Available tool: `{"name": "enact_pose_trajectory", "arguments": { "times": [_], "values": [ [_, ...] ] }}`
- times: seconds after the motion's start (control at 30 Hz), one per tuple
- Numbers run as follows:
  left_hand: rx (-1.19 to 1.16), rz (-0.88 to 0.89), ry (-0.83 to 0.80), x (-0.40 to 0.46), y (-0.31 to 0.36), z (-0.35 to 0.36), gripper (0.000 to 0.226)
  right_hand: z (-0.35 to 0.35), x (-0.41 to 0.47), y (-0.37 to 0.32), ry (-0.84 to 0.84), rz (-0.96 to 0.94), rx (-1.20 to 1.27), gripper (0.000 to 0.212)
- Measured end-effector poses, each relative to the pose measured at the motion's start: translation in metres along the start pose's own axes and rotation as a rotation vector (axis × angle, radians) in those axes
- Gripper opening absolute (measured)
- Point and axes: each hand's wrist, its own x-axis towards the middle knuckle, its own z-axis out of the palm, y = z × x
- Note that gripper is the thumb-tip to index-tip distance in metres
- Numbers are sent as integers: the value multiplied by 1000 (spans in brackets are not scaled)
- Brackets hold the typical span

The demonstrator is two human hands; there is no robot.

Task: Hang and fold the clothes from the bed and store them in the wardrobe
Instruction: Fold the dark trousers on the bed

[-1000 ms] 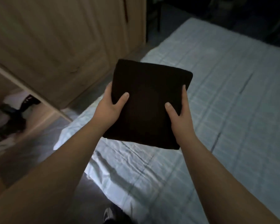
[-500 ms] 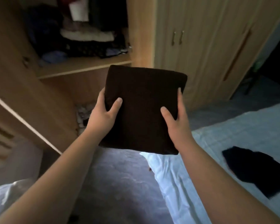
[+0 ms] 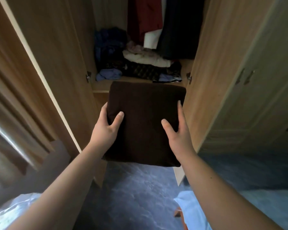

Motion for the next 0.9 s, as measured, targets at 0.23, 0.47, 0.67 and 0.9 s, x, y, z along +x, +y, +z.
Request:
{"name": "enact_pose_trajectory", "arguments": {
  "times": [0.23,0.47,0.67,0.9],
  "values": [
    [34,-67,139,100,-26,30,55,29,126,57,-131,-7,65,75],
    [54,-166,238,191,-41,49,58,59,245,89,-256,-2,76,75],
    [48,-204,253,294,-73,53,57,109,341,129,-290,39,117,73],
    [88,-146,208,442,-122,39,62,194,460,172,-226,51,133,74]
  ]
}}
